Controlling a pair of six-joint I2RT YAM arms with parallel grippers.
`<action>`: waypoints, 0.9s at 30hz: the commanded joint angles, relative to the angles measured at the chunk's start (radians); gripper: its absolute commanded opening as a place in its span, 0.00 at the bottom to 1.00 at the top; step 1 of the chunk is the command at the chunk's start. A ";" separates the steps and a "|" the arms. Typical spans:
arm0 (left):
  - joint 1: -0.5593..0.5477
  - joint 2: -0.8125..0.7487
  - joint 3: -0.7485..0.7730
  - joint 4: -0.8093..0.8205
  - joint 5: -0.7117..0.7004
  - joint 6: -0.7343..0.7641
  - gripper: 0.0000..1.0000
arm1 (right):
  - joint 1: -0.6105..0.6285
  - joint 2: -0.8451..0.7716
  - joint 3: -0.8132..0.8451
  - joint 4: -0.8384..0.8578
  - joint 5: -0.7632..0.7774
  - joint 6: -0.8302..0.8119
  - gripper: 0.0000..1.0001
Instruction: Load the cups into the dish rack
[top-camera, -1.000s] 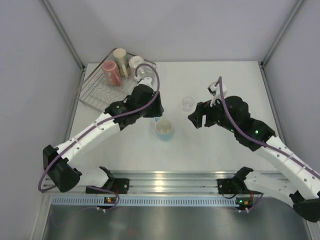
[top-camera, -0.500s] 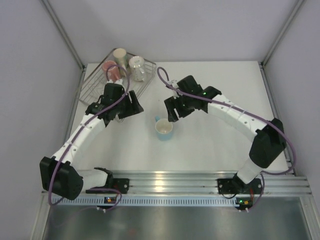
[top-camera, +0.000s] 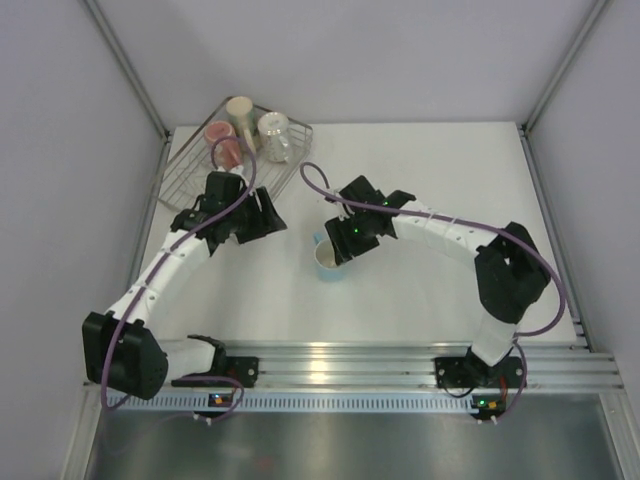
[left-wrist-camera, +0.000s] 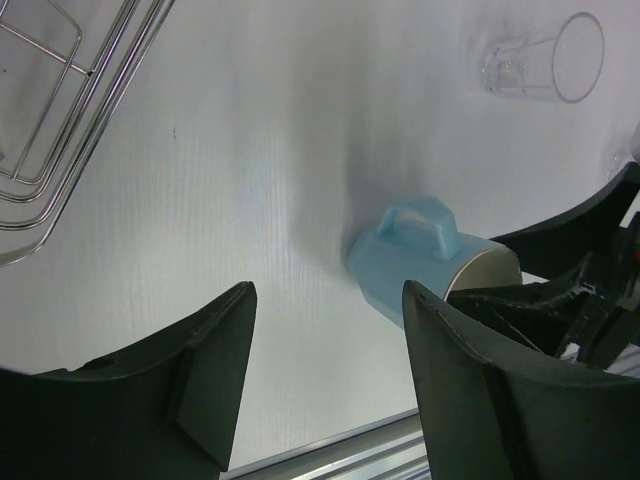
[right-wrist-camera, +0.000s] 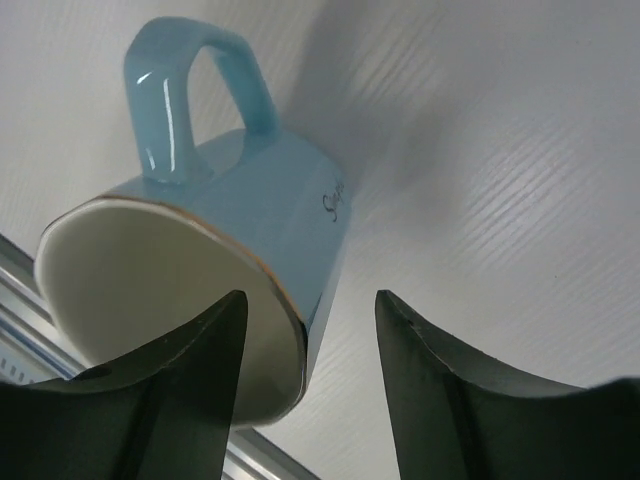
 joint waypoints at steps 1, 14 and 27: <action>0.005 -0.012 -0.017 0.065 0.020 -0.013 0.66 | 0.024 0.042 -0.021 0.094 0.024 0.046 0.54; 0.002 -0.066 -0.072 0.123 0.143 -0.065 0.66 | 0.042 -0.067 -0.161 0.345 0.116 0.095 0.00; 0.001 -0.253 -0.042 0.237 0.497 -0.224 0.69 | 0.079 -0.554 -0.515 1.170 0.448 -0.581 0.00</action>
